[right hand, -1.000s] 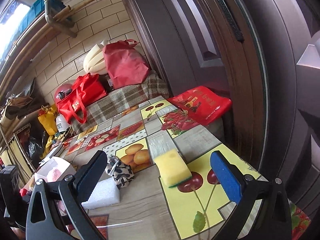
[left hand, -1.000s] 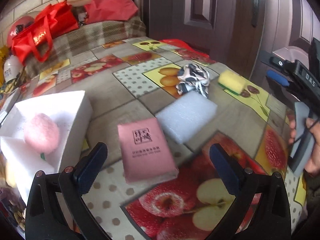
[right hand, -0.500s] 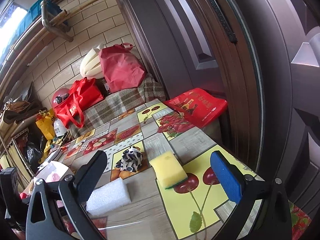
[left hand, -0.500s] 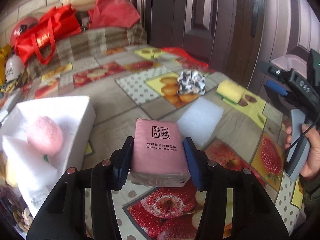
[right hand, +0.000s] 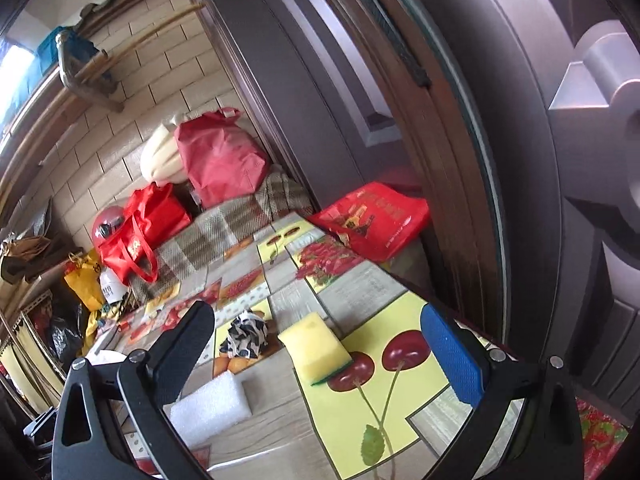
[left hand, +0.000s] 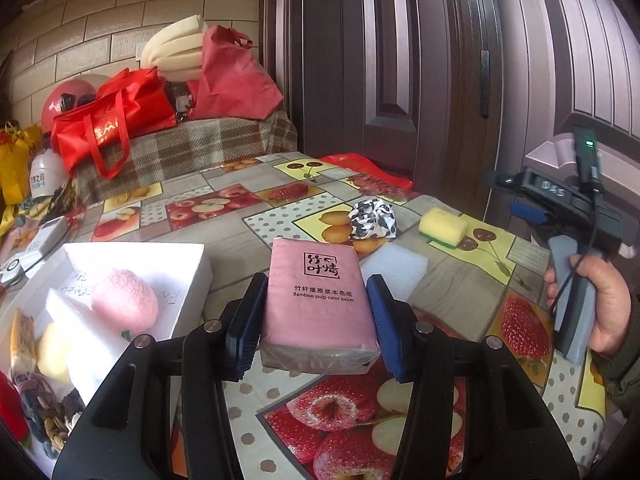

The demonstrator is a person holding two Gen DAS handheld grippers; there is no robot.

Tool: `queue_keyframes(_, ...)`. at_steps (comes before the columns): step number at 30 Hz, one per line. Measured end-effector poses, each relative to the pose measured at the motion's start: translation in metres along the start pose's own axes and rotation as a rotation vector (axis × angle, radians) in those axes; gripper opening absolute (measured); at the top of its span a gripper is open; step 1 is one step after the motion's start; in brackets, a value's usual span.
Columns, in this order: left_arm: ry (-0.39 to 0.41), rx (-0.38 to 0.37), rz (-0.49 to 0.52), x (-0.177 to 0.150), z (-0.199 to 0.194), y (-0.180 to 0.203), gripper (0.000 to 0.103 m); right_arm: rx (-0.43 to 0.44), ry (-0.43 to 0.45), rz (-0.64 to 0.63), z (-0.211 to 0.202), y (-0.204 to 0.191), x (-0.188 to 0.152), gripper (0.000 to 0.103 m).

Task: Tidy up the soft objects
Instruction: 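Grasp the pink tissue packet with the left tool while the right tool grasps the yellow sponge, then carry the tissue packet and yellow sponge over the tray with both tools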

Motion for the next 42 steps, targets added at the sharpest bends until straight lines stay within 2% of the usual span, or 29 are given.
queue_keyframes(5, -0.003, 0.002, 0.000, -0.001, 0.002, 0.003, 0.050, -0.039, -0.271, -0.038, 0.063, -0.005, -0.012, 0.103)
queue_keyframes(7, -0.006, 0.003, -0.004, -0.001, 0.002, 0.003, 0.050, -0.056, -0.320, -0.090, 0.074, -0.013, -0.017, 0.101)
queue_keyframes(12, -0.009, 0.001, -0.007, 0.000, 0.002, 0.003, 0.050, -0.151, -0.387, -0.261, 0.087, -0.033, -0.032, 0.076)
queue_keyframes(13, -0.009, 0.001, -0.007, 0.000, 0.002, 0.003, 0.050, -0.166, -0.392, -0.280, 0.088, -0.034, -0.033, 0.068)
queue_keyframes(14, -0.008, 0.001, -0.007, 0.000, 0.002, 0.003, 0.050, -0.176, -0.396, -0.297, 0.088, -0.035, -0.034, 0.050)
queue_keyframes(15, -0.007, 0.002, -0.008, 0.000, 0.002, 0.003, 0.050, -0.174, -0.397, -0.303, 0.087, -0.035, -0.035, 0.045)
queue_keyframes(18, 0.006, 0.004, -0.013, 0.001, -0.001, 0.002, 0.050, -0.132, -0.381, -0.298, 0.082, -0.035, -0.034, 0.041)
queue_keyframes(24, 0.038, 0.006, -0.018, 0.003, -0.009, -0.003, 0.050, -0.011, -0.103, -0.291, 0.017, -0.051, -0.023, 0.041)
queue_keyframes(27, 0.056, 0.015, -0.020, 0.004, -0.012, -0.004, 0.050, 0.050, -0.044, -0.305, -0.006, -0.065, -0.031, 0.041)
queue_keyframes(33, 0.076, 0.027, -0.030, 0.002, -0.019, -0.007, 0.050, 0.143, -0.026, -0.413, -0.023, -0.111, -0.051, 0.041)
queue_keyframes(42, 0.098, 0.033, -0.008, -0.007, -0.045, -0.010, 0.050, 0.258, -0.068, -0.523, -0.026, -0.172, -0.085, 0.041)
Point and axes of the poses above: each gripper's, at about its wrist camera, not at the fingertips, and z roughly the way its jaws point, y to its right, x to its top, the point moved 5 cm from there along z, roughly the way its jaws point, and after that the axes turned 1 degree about z, right-handed, at the moved point
